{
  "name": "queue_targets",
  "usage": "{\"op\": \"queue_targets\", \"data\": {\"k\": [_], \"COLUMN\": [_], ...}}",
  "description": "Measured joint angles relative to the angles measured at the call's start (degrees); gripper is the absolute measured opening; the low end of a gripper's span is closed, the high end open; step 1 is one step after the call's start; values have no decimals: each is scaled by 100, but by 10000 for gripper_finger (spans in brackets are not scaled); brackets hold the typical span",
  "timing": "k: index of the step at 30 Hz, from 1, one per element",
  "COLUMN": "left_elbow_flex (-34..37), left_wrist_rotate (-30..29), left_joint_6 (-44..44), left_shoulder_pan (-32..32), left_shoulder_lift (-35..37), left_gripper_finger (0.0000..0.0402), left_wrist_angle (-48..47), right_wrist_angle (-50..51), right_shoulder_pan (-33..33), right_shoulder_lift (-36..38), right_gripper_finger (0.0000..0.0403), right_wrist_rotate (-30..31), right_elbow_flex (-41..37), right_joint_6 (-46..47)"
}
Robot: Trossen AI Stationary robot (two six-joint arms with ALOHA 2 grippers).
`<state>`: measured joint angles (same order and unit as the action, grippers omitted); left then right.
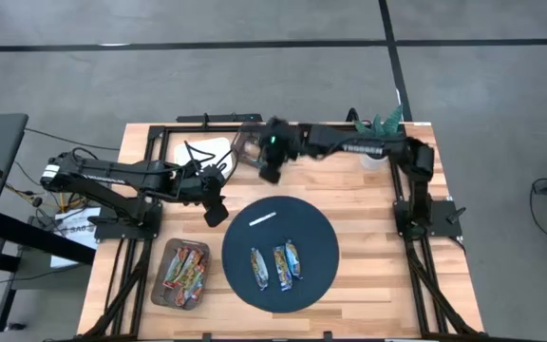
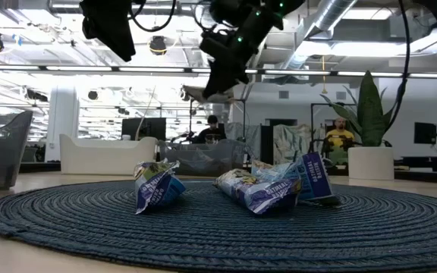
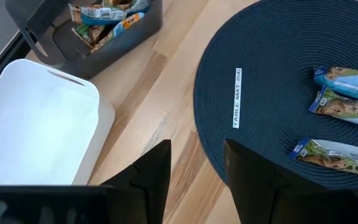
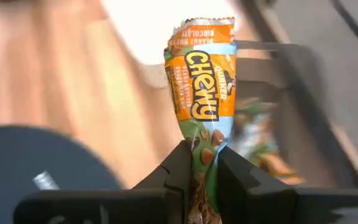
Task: Pick and place Granola Bars by type
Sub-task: Put the yellow granola bar into the top black bin, then put the blue granola bar into the white bin
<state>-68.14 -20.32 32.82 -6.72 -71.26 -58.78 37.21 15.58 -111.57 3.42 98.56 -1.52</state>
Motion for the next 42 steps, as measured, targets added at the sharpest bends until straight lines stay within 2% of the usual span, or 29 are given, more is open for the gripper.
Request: {"op": "queue_targets", "data": {"k": [11, 15, 21, 26, 29, 33, 38, 42], "left_elbow_flex": [0, 0, 0, 0, 0, 0, 0, 2], "left_wrist_rotate": [-3, -6, -7, 189, 531, 704, 656, 815], "left_joint_6": [76, 76, 76, -19, -267, 159, 1136, 1507], "left_shoulder_pan": [0, 0, 0, -40, -175, -379, -637, -877], "left_shoulder_lift": [0, 0, 0, 0, 0, 0, -151, -634], "left_gripper_finger": [141, 141, 141, 141, 141, 141, 141, 141], "left_wrist_angle": [24, 147, 437, 933, 1115, 1113, 1124, 1260], "right_wrist_angle": [-36, -42, -282, -329, 264, 1124, 679, -134], "right_shoulder_pan": [993, 1193, 1205, 1127, 957, 641, 97, -429], "right_shoulder_lift": [-17, -20, -20, 164, 496, 1070, 2248, 3230], "right_gripper_finger": [51, 99, 194, 240, 247, 248, 248, 248], "right_wrist_rotate": [-157, -664, -852, -2031, -2495, -2461, -2429, -2420], "right_elbow_flex": [92, 92, 92, 92, 97, -43, -1022, -2240], "right_joint_6": [-15, 41, 495, 422, -38, -491, -390, 245]}}
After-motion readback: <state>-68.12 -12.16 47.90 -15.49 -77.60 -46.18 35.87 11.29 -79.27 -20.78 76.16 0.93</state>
